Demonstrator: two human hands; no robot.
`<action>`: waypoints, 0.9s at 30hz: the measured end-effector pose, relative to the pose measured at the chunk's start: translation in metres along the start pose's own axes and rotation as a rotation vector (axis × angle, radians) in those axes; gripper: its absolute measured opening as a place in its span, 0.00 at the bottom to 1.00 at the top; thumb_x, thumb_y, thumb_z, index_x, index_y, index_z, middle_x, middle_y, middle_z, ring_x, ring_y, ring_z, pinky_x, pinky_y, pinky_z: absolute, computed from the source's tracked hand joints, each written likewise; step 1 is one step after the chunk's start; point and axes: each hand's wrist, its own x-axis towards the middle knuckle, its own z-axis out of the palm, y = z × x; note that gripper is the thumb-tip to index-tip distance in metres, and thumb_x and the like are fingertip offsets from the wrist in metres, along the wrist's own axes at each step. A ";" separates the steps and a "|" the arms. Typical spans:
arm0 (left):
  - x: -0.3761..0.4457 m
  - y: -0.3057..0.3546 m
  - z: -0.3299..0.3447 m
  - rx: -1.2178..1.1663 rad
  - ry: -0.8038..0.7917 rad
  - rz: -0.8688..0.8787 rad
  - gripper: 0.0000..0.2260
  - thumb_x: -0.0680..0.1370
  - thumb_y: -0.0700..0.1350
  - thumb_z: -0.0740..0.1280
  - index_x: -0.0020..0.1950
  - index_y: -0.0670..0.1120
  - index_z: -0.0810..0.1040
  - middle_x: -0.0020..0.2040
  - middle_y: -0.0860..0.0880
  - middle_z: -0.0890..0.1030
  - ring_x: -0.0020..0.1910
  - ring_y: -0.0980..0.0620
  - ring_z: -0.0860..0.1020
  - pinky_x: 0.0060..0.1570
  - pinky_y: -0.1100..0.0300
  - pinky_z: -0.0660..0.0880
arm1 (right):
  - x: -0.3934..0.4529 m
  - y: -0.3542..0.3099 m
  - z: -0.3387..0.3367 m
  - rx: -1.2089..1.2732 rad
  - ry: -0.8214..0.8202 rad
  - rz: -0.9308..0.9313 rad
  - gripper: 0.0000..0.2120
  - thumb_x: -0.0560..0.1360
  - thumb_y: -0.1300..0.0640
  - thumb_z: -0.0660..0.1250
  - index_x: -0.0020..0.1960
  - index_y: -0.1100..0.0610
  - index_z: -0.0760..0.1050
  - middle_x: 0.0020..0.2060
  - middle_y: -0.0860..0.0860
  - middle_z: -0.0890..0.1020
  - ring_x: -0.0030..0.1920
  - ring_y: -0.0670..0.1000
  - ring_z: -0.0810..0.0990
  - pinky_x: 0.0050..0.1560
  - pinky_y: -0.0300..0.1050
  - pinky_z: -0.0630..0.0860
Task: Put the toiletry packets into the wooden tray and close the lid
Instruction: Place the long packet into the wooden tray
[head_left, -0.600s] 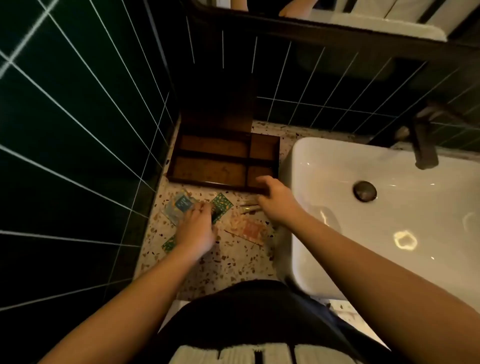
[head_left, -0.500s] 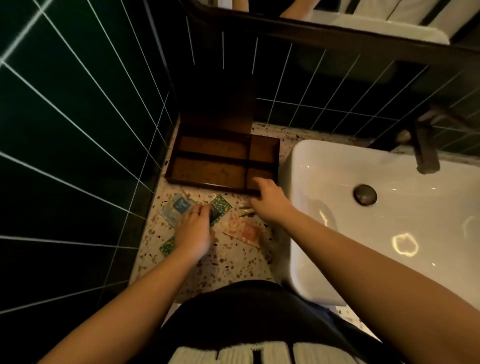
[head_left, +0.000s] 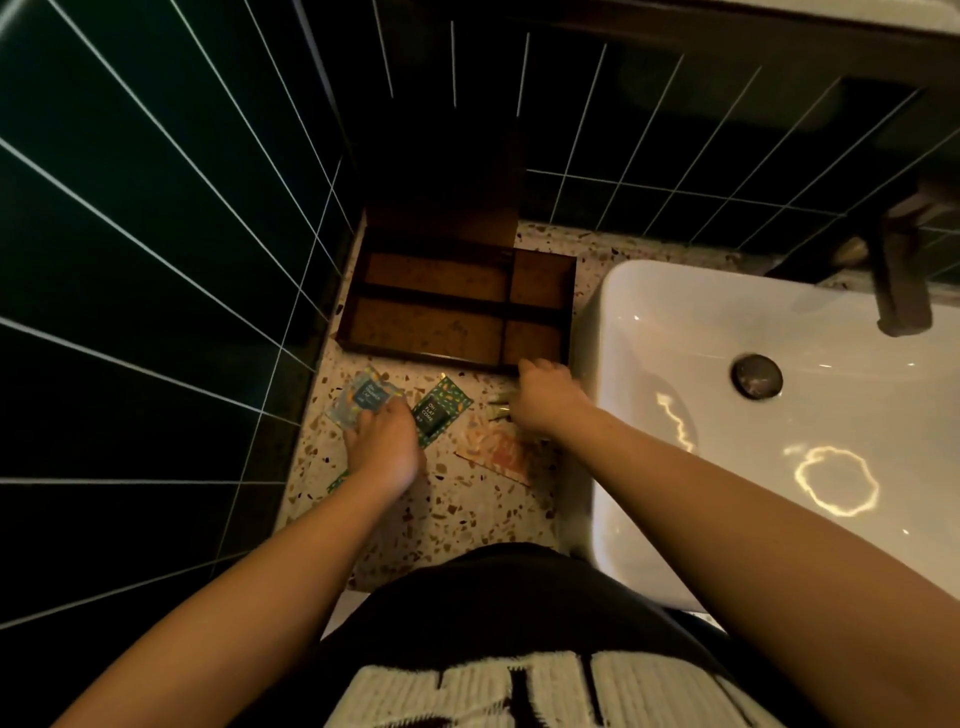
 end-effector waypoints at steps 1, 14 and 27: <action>0.001 0.001 -0.001 0.014 -0.002 -0.006 0.18 0.77 0.40 0.68 0.67 0.46 0.71 0.66 0.43 0.76 0.67 0.40 0.70 0.64 0.42 0.67 | -0.001 0.000 -0.001 0.003 -0.001 -0.004 0.30 0.76 0.54 0.62 0.76 0.58 0.60 0.73 0.59 0.66 0.72 0.63 0.63 0.69 0.59 0.65; -0.009 -0.005 -0.009 -0.106 0.011 0.083 0.12 0.79 0.40 0.65 0.62 0.49 0.73 0.50 0.46 0.82 0.47 0.43 0.81 0.47 0.46 0.80 | -0.009 -0.001 -0.003 -0.019 -0.012 -0.045 0.32 0.77 0.53 0.63 0.78 0.59 0.57 0.75 0.59 0.63 0.74 0.63 0.61 0.72 0.60 0.64; 0.063 0.044 -0.093 0.107 0.350 0.209 0.19 0.75 0.42 0.67 0.64 0.58 0.76 0.61 0.48 0.78 0.65 0.40 0.68 0.67 0.38 0.60 | -0.006 0.002 0.000 -0.001 -0.026 -0.045 0.34 0.77 0.51 0.62 0.79 0.59 0.55 0.76 0.58 0.61 0.76 0.62 0.58 0.73 0.58 0.62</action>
